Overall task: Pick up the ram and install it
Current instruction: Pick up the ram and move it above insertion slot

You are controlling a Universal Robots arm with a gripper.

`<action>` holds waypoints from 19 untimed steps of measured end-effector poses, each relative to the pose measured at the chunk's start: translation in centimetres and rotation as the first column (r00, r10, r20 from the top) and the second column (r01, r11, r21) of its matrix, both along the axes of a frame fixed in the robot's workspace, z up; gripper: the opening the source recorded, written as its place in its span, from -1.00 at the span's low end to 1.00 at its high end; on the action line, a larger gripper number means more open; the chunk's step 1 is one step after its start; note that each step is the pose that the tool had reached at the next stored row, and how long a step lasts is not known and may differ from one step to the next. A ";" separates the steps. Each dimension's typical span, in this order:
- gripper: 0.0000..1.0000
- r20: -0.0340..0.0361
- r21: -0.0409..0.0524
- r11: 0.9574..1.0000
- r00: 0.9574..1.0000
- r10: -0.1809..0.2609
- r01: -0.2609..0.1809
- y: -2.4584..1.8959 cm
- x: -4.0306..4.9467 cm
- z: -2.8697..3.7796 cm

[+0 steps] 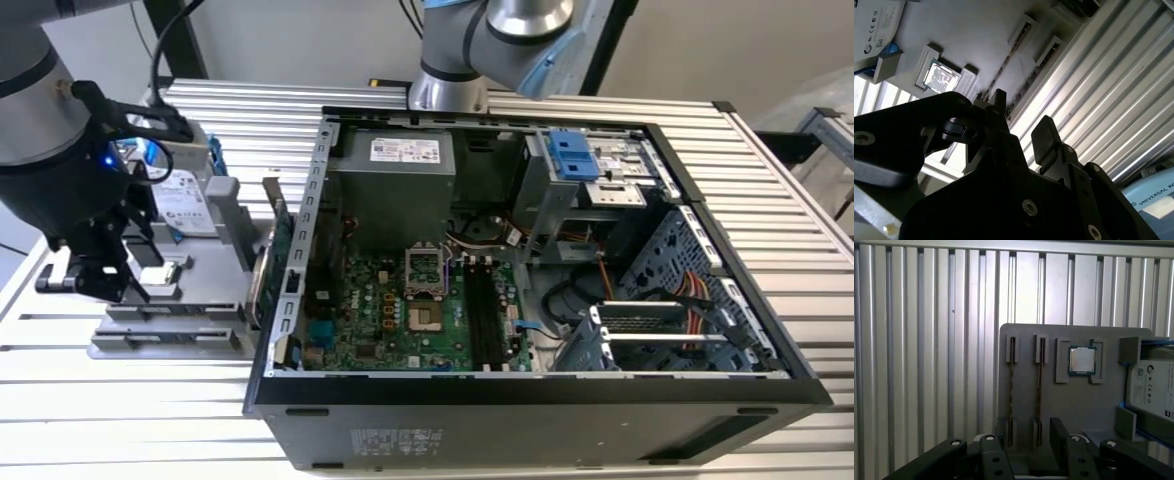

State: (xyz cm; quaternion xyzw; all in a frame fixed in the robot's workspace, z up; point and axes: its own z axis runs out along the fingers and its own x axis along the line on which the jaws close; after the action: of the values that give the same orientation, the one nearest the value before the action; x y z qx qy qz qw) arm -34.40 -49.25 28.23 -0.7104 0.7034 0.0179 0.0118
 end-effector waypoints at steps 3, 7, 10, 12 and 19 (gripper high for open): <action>1.00 0.000 0.000 1.000 1.000 0.000 0.000 -0.14 0.00 -0.15; 1.00 0.000 0.000 1.000 1.000 0.000 0.000 -0.25 -0.01 -0.39; 1.00 0.000 0.000 1.000 1.000 0.000 0.000 -0.28 0.00 -0.56; 1.00 0.000 0.000 1.000 1.000 0.000 0.000 -0.29 0.00 -0.67; 1.00 0.000 0.000 1.000 1.000 0.000 0.000 -0.29 0.00 -1.07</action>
State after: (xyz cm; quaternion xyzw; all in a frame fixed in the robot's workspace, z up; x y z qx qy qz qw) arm -34.40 -49.54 27.16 -0.7104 0.7034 0.0179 0.0117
